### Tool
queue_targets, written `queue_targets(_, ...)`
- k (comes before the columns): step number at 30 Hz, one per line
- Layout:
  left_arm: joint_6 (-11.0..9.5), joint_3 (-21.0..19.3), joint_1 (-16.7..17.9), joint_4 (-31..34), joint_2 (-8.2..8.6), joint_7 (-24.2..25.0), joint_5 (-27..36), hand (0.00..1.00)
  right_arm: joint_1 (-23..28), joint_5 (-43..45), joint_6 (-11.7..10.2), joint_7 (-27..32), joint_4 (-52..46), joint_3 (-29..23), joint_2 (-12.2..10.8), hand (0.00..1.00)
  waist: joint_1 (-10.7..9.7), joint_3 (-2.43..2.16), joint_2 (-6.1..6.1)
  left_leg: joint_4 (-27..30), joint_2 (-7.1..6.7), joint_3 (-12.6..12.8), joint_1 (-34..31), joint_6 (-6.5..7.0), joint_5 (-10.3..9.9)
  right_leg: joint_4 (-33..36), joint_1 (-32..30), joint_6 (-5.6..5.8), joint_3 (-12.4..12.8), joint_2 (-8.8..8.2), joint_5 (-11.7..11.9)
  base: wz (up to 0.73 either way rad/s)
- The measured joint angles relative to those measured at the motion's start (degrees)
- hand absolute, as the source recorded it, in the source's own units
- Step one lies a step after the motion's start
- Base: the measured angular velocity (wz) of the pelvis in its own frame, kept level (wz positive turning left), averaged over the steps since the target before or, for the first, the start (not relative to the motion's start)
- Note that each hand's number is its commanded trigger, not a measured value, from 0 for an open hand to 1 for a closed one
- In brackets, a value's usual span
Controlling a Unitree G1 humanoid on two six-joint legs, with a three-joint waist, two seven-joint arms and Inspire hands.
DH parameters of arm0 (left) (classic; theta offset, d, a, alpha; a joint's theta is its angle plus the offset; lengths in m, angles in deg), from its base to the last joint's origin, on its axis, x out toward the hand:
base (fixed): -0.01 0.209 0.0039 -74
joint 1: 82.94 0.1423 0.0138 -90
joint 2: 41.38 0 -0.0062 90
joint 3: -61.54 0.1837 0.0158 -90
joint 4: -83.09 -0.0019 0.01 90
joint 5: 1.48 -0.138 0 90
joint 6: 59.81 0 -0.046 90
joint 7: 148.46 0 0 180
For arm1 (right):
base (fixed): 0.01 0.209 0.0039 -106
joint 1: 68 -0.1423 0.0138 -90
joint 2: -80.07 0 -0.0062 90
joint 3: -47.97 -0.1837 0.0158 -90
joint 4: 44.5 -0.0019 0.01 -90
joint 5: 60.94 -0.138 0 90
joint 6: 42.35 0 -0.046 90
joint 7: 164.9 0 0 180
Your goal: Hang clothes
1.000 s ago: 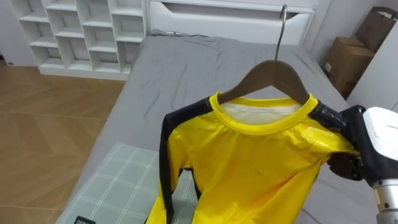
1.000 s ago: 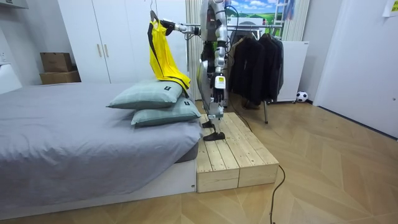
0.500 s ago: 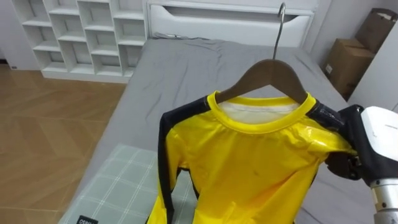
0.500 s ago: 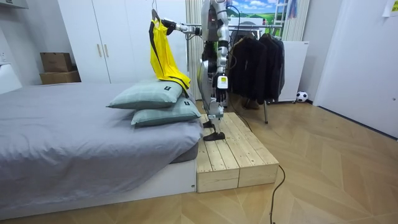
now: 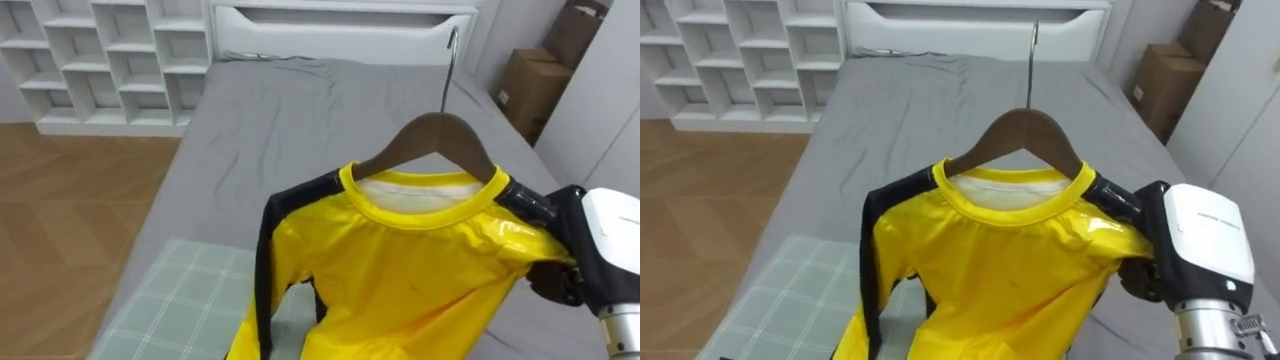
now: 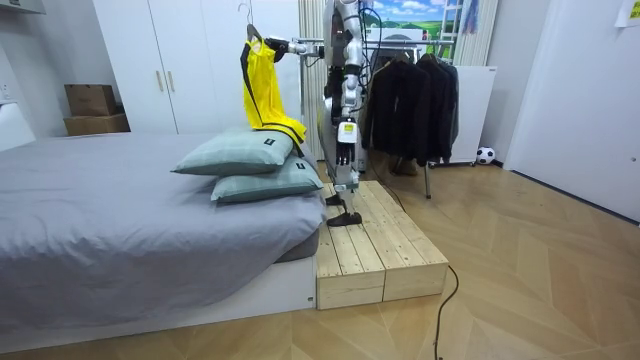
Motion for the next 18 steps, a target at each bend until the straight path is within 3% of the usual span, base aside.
queue_targets(3, 0.02, 0.05, -0.10, -0.08, -0.02, 0.00, -1.05, 0.00, 0.20, -0.13, 0.00, -0.01, 0.00, -0.01, -0.02, 1.00, -0.06, 0.17, -0.19, 0.00, 0.72, 4.62, 0.79, -0.15, -0.72, 1.81, -2.14, -0.21, 2.20, 0.78, 0.15, -0.79)
queue_targets(5, 0.04, -0.10, -0.41, -0.08, -0.04, -0.21, -1.63, 0.00, 0.14, -0.24, 0.00, -0.04, -0.01, 0.00, -0.02, 1.00, 0.12, 0.16, -0.24, 0.75, 1.45, 7.89, 1.20, -0.34, -1.60, 2.60, -3.66, -0.69, 2.09, 1.32, 0.50, -0.96)
queue_targets(6, 0.05, -0.12, -0.60, -0.08, -0.04, -0.42, -2.37, 0.00, 0.04, -0.14, -0.03, -0.31, -0.01, 0.15, -0.18, 1.00, 0.35, 0.19, -0.17, 0.79, 2.27, 10.59, 1.81, -0.54, -2.03, 2.89, -4.63, -1.10, 0.62, 1.65, 1.03, -1.24)
queue_targets(7, 0.04, -0.20, -0.82, -0.18, -0.08, -0.82, -2.43, 0.00, -0.21, 0.23, -0.08, -0.45, -0.01, 0.57, -0.23, 1.00, 0.84, 0.35, 0.07, 0.74, 2.70, 14.04, 2.42, -0.78, -2.28, 3.44, -5.73, -1.89, -2.36, 1.67, 1.62, -1.37)
queue_targets(8, 0.02, -0.20, -1.00, -0.44, -0.10, -1.00, -2.40, 0.00, -0.41, 0.60, -0.04, -0.51, -0.02, 0.84, -0.24, 1.00, 1.47, 0.27, 0.02, 0.75, 3.06, 15.92, 2.69, -0.89, -2.52, 3.45, -6.24, -2.31, -4.33, 1.54, 2.22, -1.68)
queue_targets(9, 0.12, -0.19, -1.39, -1.40, -0.33, -1.62, -2.40, 0.00, -1.07, 1.71, 0.18, -0.64, -0.06, 1.65, -0.25, 1.00, 2.63, 0.37, 0.36, 0.74, 3.54, 20.24, 2.95, -1.11, -2.67, 3.09, -7.29, -3.91, -10.53, 1.34, 3.38, -1.78)
queue_targets(10, 0.39, -0.15, -2.34, -1.97, -0.59, -2.26, -2.31, 0.00, -1.90, 2.28, 0.19, -1.07, -0.35, 2.35, -0.33, 1.00, 3.42, 0.41, 0.46, 0.67, 4.04, 24.46, 2.91, -1.29, -3.17, 2.09, -7.56, -5.68, -18.29, 1.06, 4.68, -1.77)
queue_targets(11, 0.58, -0.10, -2.73, -2.19, -0.74, -2.39, -2.29, 0.00, -2.36, 2.40, 0.22, -1.34, -0.36, 2.82, -0.31, 1.00, 3.75, 0.59, 0.65, 0.70, 4.42, 26.41, 2.93, -1.31, -3.50, 2.20, -7.89, -6.05, -21.43, 0.82, 4.81, -1.49)
queue_targets(12, 1.56, 0.06, -3.26, -2.37, -0.77, -2.75, -2.11, 0.00, -2.68, 2.62, 0.70, -1.65, -0.35, 3.68, -0.30, 1.00, 3.88, 0.90, 1.27, 1.26, 4.85, 29.42, 3.71, -1.47, -4.14, 6.24, -8.29, -5.52, -25.85, -1.04, 2.62, -1.19)
queue_targets(13, 2.42, 0.97, -3.17, -1.98, -0.76, -3.05, -1.89, 0.00, -2.66, 2.61, 1.46, -1.69, -0.34, 4.76, -0.45, 1.00, 3.94, 0.62, 1.80, 1.29, 4.89, 31.95, 4.82, -1.86, -4.82, 11.09, -7.85, -4.32, -26.86, -3.73, -0.54, -1.08)
queue_targets(14, 2.82, 1.21, -3.35, -1.59, -0.79, -3.18, -1.90, 0.00, -2.81, 2.53, 1.69, -1.68, -0.34, 5.36, -0.62, 1.00, 4.15, 0.51, 1.85, 1.57, 4.84, 33.09, 5.03, -2.08, -5.12, 12.68, -7.79, -3.46, -26.63, -5.03, -1.74, -0.97)
queue_targets(15, 3.46, 1.52, -3.30, -1.25, -1.00, -3.32, -1.91, 0.00, -3.40, 1.95, 1.87, -1.71, -0.32, 6.90, -0.86, 1.00, 4.55, 0.54, 1.53, 2.44, 4.85, 34.90, 5.05, -2.66, -5.61, 13.14, -7.66, -1.76, -25.34, -6.36, -2.69, -0.79)
queue_targets(16, 4.26, 1.73, -3.55, -1.26, -1.21, -3.43, -2.05, 0.00, -3.82, 1.60, 1.77, -1.81, -0.23, 8.35, -1.01, 1.00, 4.32, 0.67, 0.99, 3.57, 5.04, 35.20, 4.89, -2.95, -5.65, 11.68, -7.66, -1.88, -24.34, -5.67, -3.00, -0.62)
queue_targets(18, 4.41, 2.05, -3.94, -1.25, -0.71, -3.38, -2.60, 0.00, -3.95, 1.33, 1.50, -1.94, 0.10, 9.14, -1.03, 1.00, 4.27, 0.78, 1.40, 4.85, 5.85, 35.27, 4.90, -3.25, -5.46, 9.83, -7.16, -2.29, -23.82, -4.43, -2.20, -0.29)
